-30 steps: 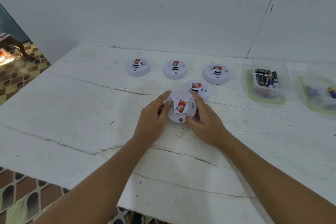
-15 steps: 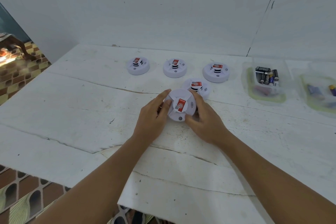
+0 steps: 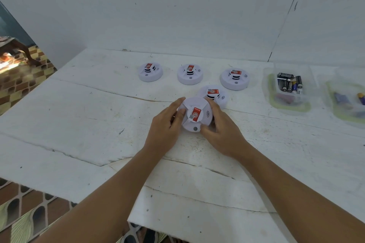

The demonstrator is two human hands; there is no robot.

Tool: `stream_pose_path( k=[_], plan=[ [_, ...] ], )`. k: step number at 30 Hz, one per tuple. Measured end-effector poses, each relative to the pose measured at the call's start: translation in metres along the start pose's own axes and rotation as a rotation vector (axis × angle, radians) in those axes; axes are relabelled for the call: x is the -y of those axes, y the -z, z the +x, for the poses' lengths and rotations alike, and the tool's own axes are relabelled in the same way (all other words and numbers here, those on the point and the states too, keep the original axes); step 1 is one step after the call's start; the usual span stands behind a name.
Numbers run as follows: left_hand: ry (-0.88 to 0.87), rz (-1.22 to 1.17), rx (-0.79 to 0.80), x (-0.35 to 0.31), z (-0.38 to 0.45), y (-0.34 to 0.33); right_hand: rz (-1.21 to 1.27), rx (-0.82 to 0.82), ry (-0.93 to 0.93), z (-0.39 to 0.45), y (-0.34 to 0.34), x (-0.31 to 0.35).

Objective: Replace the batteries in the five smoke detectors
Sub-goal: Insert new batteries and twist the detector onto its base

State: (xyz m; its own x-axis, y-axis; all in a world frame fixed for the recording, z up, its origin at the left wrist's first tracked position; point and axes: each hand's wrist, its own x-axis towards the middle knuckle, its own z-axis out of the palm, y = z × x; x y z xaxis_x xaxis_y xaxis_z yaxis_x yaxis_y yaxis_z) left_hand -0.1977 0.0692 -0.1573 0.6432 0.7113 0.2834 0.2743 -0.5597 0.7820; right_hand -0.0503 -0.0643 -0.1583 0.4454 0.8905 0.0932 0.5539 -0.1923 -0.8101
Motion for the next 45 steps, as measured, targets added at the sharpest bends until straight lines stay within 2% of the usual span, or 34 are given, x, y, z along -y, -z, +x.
stream_pose_path(
  k=[29,45],
  plan=[
    [-0.021,0.030,0.000,0.0005,0.0000,-0.0015,-0.015,-0.003,0.007,0.0025,-0.0015,-0.0027],
    [-0.017,0.126,-0.037,0.0019,-0.0022,-0.0037,-0.002,0.003,0.031,0.0064,-0.0022,-0.0080]
  ],
)
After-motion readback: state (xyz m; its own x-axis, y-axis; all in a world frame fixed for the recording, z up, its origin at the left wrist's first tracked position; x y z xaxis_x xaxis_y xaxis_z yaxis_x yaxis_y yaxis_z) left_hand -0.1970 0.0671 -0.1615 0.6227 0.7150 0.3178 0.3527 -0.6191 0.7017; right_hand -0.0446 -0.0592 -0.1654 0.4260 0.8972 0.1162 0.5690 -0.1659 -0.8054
